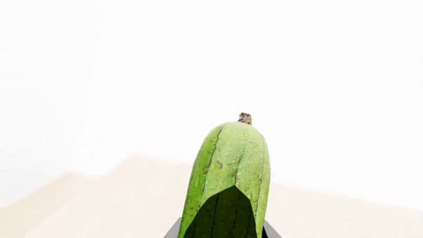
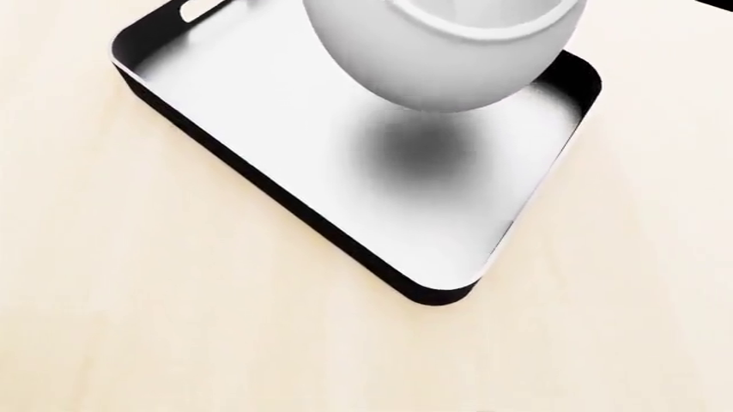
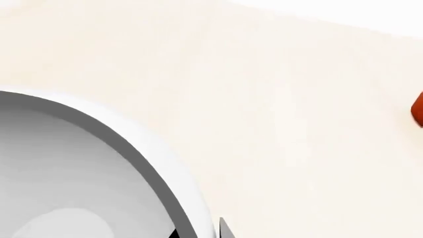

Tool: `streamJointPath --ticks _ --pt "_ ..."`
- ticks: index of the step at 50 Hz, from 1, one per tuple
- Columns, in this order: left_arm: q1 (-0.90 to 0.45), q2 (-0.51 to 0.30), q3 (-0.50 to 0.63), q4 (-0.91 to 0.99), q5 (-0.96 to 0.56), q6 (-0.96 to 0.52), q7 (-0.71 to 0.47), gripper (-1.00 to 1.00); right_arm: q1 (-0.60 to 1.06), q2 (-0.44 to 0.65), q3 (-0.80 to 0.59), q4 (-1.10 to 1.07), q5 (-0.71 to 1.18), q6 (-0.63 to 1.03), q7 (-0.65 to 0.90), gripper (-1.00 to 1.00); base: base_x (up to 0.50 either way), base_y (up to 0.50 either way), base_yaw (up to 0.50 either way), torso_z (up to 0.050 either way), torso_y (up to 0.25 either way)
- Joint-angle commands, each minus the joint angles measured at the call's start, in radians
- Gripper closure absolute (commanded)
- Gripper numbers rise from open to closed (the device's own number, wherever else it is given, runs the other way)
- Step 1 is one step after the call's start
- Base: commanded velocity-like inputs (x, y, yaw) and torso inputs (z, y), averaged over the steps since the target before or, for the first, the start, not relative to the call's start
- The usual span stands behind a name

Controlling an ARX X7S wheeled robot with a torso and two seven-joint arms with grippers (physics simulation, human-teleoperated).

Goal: Place the two vegetables and bowl onto the tray for setting up a vegetable dip station.

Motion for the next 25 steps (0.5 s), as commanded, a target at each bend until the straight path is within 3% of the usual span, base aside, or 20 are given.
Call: streamJointPath --ticks 1,25 --pt "-0.003 -0.001 -0.013 0.006 -0.01 0.014 0.01 1.0 0.021 -0.028 0.004 0.036 -0.04 0.009 -0.039 1.0 0.0 0.0 0.0 0.0 0.25" --pt "-0.001 -0.004 -0.017 0.004 -0.014 0.011 0.018 1.0 0.025 -0.085 -0.013 0.113 -0.098 0.002 -0.117 1.0 0.0 0.0 0.0 0.0 0.25"
